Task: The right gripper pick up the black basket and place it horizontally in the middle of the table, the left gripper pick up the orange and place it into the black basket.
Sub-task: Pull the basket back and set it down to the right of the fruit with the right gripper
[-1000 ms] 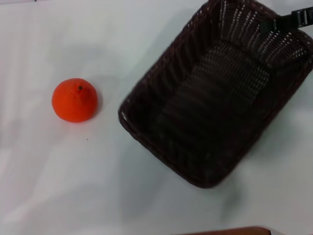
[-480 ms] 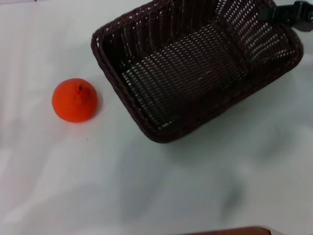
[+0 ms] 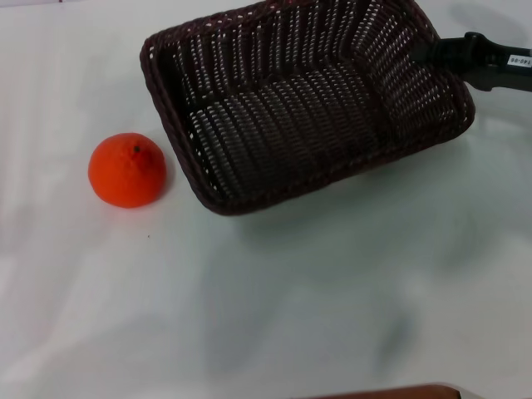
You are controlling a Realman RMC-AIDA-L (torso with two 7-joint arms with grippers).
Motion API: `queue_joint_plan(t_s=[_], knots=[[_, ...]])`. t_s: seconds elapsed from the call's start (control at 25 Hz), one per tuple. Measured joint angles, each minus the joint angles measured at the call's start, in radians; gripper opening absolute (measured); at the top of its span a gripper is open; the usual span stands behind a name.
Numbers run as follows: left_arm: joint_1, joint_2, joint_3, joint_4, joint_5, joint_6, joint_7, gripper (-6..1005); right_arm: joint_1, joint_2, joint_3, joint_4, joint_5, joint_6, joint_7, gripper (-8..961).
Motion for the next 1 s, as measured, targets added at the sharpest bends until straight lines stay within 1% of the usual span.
queue_joint_plan(t_s=[0.12, 0.4, 0.56, 0.8, 0.88, 1.0], knots=[[0.004, 0.000, 0.000, -0.001, 0.000, 0.000, 0.000, 908, -0.006, 0.018, 0.009, 0.002, 0.011, -0.029, 0.006, 242], [0.014, 0.000, 0.001, -0.002, 0.001, 0.000, 0.000, 908, -0.008, 0.051, 0.019, 0.004, 0.023, -0.041, 0.014, 290], [0.016, 0.000, 0.000, -0.001, 0.001, 0.001, 0.000, 908, 0.001, 0.061, 0.013, 0.004, 0.019, -0.038, 0.017, 318], [0.019, 0.000, 0.000, -0.001, 0.001, 0.002, 0.000, 907, -0.002, 0.065, 0.010, 0.005, 0.018, 0.010, 0.019, 359], [0.020, 0.000, 0.000, -0.001, 0.001, 0.004, 0.000, 907, -0.007, 0.065, 0.007, 0.006, 0.016, 0.036, 0.023, 443], [0.020, 0.000, 0.000, -0.001, 0.000, 0.007, 0.000, 907, -0.021, 0.058, 0.004, 0.005, 0.015, 0.061, 0.028, 568]])
